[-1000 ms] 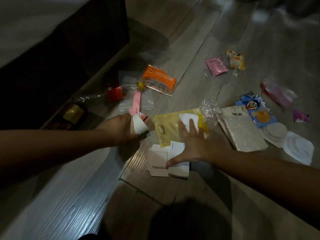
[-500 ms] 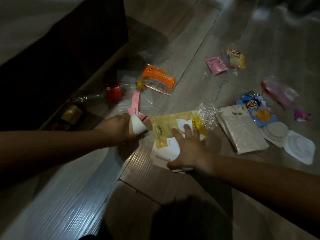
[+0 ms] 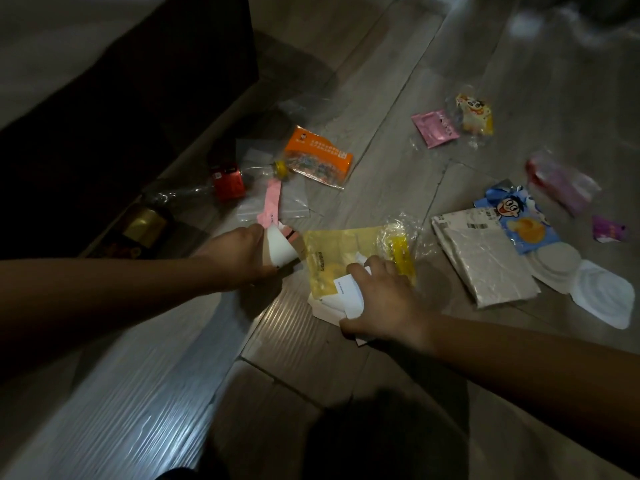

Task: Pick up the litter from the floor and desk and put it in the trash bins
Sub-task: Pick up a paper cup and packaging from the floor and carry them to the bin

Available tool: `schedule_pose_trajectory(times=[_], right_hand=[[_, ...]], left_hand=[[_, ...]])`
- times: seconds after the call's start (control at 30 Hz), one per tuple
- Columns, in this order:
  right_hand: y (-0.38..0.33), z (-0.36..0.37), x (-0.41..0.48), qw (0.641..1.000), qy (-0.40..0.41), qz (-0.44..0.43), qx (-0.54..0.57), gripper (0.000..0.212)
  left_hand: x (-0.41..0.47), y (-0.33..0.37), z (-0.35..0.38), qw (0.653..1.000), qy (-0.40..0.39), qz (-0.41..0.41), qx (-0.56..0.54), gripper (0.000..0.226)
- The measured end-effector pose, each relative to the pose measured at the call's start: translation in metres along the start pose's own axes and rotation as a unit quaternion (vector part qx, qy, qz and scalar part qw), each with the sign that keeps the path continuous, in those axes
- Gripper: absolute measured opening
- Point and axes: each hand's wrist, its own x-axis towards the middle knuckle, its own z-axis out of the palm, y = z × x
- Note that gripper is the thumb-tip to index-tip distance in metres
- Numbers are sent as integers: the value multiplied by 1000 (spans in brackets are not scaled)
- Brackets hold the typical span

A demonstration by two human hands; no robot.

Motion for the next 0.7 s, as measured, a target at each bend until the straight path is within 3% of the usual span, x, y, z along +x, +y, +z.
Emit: schedule_pose_trajectory(times=[0.27, 0.7], right_hand=[[-7, -3, 3, 999, -24, 3, -32, 104], [-10, -5, 9, 993, -26, -29, -116, 100]], left_hand=[[-2, 1, -2, 1000, 5, -5, -5, 71], [-2, 4, -1, 1000, 0, -11, 12, 70]])
